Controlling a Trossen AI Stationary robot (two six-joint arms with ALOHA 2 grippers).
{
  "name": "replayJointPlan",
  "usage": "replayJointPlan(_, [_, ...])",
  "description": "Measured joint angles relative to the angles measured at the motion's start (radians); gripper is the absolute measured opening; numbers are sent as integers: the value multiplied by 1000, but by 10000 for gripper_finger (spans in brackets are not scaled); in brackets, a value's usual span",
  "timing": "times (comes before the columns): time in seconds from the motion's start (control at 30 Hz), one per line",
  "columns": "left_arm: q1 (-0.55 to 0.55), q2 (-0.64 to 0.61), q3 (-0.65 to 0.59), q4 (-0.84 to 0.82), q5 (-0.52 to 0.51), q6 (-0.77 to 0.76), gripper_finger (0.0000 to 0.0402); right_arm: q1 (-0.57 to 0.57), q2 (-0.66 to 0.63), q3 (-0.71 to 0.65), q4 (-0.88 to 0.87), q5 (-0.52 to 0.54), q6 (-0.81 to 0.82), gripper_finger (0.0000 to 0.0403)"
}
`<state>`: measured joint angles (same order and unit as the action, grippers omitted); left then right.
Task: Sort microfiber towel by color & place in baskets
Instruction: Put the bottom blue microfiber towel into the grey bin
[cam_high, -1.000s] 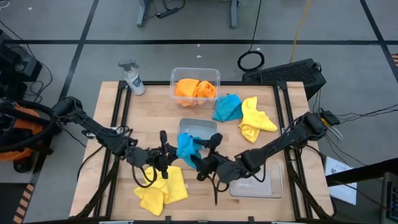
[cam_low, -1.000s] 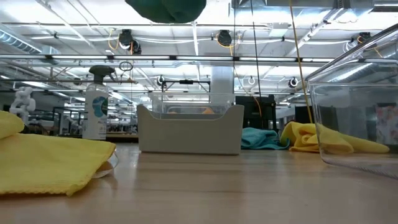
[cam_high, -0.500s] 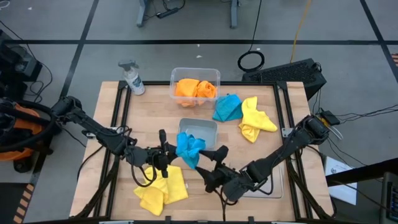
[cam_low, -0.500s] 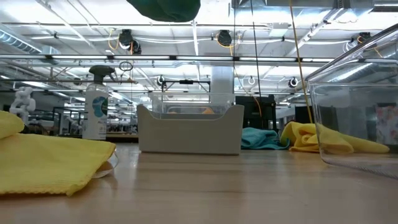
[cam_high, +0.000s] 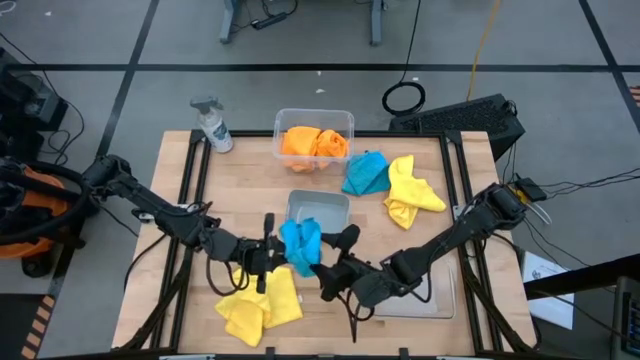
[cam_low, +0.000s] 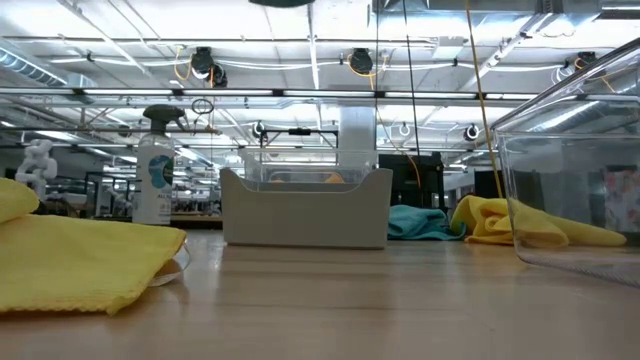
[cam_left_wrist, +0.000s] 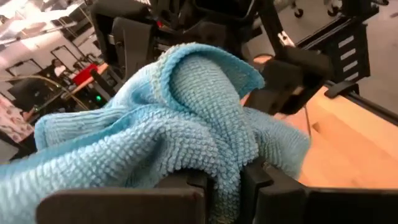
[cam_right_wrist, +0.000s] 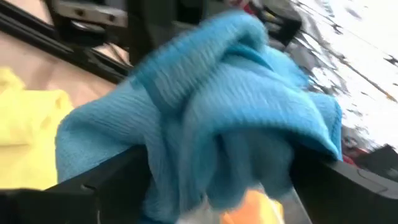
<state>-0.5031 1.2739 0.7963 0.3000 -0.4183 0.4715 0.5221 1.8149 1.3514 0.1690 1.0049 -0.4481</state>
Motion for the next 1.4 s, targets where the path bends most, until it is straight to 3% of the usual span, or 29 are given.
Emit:
replayJointPlan(0.17, [17, 0, 0, -26, 5, -29, 49, -27, 0, 0, -3, -90, -1, 345])
replayJointPlan(0.33, [18, 0, 0, -29, 43, -52, 97, -49, 0, 0, -23, -126, 44, 290])
replayJointPlan(0.47, [15, 0, 0, -28, 45, -92, 158, -52, 0, 0, -29, -126, 41, 229])
replayJointPlan(0.7, [7, 0, 0, -53, 51, -132, 300, -49, 0, 0, -31, -120, 37, 118])
replayJointPlan(0.83, [-16, 0, 0, -96, 48, -153, 350, -49, 0, 0, -61, -115, 35, 58])
replayJointPlan(1.0, [-54, -12, 0, -174, -17, -179, 367, -49, -3, 0, -78, -114, 17, 10])
replayJointPlan(1.13, [-70, -57, 0, -289, -74, -233, 368, -49, -11, 0, -75, -86, -5, 16])
replayJointPlan(1.4, [-73, -144, 0, -510, -94, -385, 368, -48, -24, 1, -160, -60, 4, 18])
